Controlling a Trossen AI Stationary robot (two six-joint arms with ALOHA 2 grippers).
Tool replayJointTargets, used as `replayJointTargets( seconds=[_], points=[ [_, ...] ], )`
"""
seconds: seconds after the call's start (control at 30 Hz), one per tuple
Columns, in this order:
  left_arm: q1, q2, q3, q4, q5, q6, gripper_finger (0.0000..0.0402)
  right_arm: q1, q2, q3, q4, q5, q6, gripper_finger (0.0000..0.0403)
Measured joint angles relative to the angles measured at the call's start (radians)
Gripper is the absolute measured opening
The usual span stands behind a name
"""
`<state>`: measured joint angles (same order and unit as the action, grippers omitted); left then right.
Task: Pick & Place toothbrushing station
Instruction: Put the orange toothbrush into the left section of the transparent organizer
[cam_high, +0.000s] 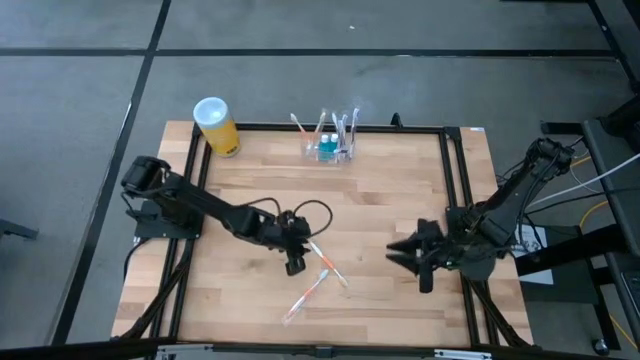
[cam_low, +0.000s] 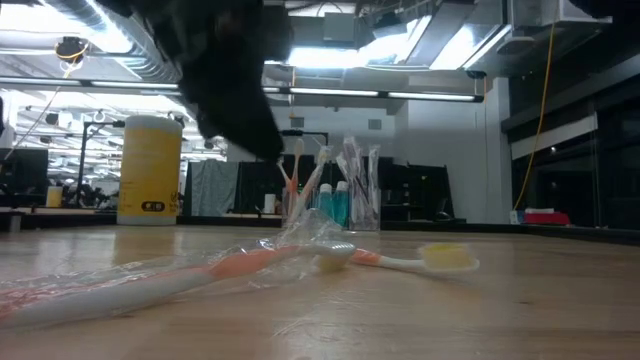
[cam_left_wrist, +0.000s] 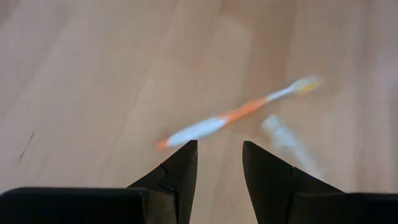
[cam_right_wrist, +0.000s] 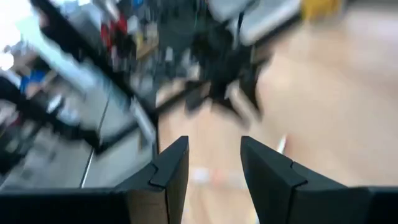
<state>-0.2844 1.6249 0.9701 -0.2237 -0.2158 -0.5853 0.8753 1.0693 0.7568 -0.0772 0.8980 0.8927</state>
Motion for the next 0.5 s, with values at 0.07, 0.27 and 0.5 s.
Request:
replayJointTargets(
  seconds=[0.07, 0.27, 0.5],
  points=[
    [-0.006, 0.034, 0.031, -0.051, 0.009, 0.006, 0.0123, 0.000, 0.022, 0.001, -0.081, -0.097, 0.097, 0.0148],
    [-0.041, 0.135, 0.184, -0.043, 0.093, 0.267, 0.0123, 0.031, 0.088, 0.000, -0.222, -0.232, 0.283, 0.0148],
    [-0.030, 0.304, 0.406, -0.252, 0.054, 0.422, 0.0123, 0.070, 0.094, 0.000, -0.215, -0.146, 0.376, 0.0148]
  ],
)
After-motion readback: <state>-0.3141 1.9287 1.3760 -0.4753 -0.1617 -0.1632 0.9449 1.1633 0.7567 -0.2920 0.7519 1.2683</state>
